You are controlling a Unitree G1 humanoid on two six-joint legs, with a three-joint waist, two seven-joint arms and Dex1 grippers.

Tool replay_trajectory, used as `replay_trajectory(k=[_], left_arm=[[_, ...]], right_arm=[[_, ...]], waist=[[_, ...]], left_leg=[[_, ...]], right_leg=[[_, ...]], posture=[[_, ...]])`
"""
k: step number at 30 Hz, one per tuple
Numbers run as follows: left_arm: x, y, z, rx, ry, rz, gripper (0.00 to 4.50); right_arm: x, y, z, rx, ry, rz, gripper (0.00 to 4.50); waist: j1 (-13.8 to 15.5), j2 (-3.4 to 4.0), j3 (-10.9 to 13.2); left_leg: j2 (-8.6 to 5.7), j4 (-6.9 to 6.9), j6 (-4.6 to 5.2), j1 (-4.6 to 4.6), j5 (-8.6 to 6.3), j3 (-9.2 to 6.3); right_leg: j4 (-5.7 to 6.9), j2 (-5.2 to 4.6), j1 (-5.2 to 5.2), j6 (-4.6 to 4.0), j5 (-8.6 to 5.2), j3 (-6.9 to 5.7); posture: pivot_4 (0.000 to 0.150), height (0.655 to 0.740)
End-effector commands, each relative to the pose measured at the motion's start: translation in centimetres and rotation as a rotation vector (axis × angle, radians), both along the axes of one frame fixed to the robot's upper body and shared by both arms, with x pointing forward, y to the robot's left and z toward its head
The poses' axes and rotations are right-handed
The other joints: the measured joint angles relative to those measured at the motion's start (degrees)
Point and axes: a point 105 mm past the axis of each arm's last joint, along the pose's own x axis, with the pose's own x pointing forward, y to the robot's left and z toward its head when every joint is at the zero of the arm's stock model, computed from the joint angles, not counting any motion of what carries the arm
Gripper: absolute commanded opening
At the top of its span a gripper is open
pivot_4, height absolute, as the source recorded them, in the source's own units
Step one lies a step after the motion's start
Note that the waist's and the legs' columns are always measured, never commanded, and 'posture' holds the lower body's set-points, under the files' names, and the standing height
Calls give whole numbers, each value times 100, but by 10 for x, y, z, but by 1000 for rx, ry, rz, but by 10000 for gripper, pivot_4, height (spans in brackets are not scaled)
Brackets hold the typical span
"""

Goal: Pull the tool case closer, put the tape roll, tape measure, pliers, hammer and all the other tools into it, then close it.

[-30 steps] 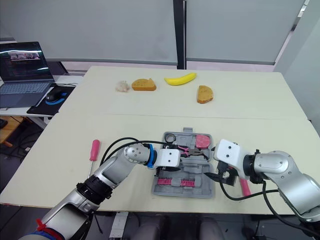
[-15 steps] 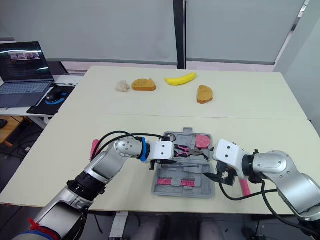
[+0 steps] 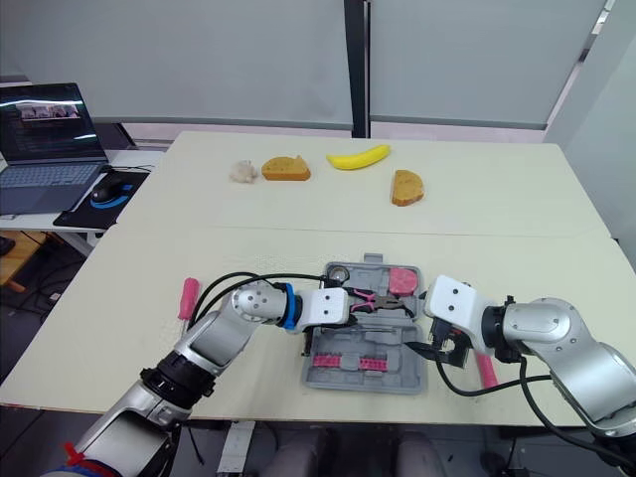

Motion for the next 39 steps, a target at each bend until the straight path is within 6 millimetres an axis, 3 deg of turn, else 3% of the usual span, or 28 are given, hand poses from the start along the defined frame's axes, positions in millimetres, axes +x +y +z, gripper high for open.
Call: replay_trajectory(k=[1,9,14,20,26,30,34,37,39], left_arm=[[0,-4,-5,-2,-9,-9,202],[1,-7,-25,37,31,-9,202],[-1,-10,-22,19,37,-21,202],[3,-14,-1,-33,-16,-41,202],[2,-9,38,-203,32,-30,202],[5,59,69,-296,156,107,5577],[3,132,85,-315,182,325,18387],[-3,204,96,-305,157,548,27686],[-10,236,101,-294,147,646,34245]], right_arm=[[-1,2,9,-7,-43,13,45000],[-1,-1,8,-13,-37,3,45000],[0,-3,7,-15,-37,-7,45000],[1,-7,3,-20,-32,-15,45000],[10,-18,7,-23,-52,-24,45000],[15,-45,19,-6,-35,-46,45000],[14,-73,32,32,-13,-91,45000],[13,-102,45,37,2,-171,45000],[10,-117,49,23,12,-211,45000]], waist=[[0,0,0],[21,4,-5],[30,4,-6],[25,4,-7],[12,4,-7],[-122,5,-6],[-173,7,-7],[-151,8,-6],[-139,10,-5]], left_leg=[[0,0,0,0,0,0],[-1,3,0,5,0,0],[-4,5,1,16,0,0],[-3,5,1,16,0,0],[-2,5,0,16,0,0],[5,3,0,16,0,2],[10,-12,1,37,-1,6],[9,-11,1,35,-1,8],[9,-12,2,35,-1,8]], right_leg=[[0,0,0,0,0,0],[0,0,8,1,1,-1],[-3,-1,20,7,4,1],[-3,-1,20,7,4,2],[-2,0,17,7,4,2],[1,7,10,6,3,1],[1,12,15,2,1,1],[-4,8,17,2,1,7],[-4,7,16,2,1,10]], posture=[[1500,7400],[1500,7400],[1500,7400],[1500,7400],[1500,7400],[1500,7400],[1500,7400],[1500,7400],[1500,7400]])
